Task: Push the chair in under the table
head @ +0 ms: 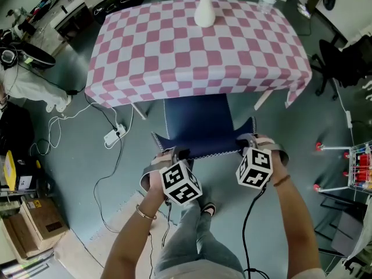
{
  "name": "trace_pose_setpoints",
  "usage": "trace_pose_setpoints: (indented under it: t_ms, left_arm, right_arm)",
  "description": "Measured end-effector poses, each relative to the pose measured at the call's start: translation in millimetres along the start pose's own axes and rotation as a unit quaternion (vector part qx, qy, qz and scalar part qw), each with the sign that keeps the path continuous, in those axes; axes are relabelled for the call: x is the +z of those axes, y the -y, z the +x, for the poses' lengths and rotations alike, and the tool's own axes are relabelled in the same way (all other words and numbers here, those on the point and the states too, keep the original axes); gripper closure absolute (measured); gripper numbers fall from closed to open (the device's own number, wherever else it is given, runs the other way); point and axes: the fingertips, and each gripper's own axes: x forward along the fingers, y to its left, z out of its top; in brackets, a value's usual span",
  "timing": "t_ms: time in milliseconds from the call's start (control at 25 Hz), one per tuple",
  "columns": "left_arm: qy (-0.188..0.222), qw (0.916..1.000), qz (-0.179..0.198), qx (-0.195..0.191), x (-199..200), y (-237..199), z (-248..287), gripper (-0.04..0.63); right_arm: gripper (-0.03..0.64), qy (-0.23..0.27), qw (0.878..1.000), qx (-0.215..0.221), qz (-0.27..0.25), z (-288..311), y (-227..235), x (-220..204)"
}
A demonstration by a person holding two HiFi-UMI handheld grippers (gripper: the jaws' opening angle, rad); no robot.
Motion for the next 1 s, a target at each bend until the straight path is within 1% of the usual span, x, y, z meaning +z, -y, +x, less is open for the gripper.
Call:
trace_pose_setpoints:
  t_ms: [800, 1000]
  left_arm:
    - [-0.003, 0.9993, 0.003, 0.037, -1, -83, 22, 0.488]
    - [-0.003, 0.9987, 0.01, 0.049, 2, -102, 30, 0.487]
  right_arm:
    - [0.523, 0.005, 1.0, -0.011, 0.013, 25, 61, 37]
    - [0.523, 0.003, 1.0, -0.02, 0.02, 33, 77, 41]
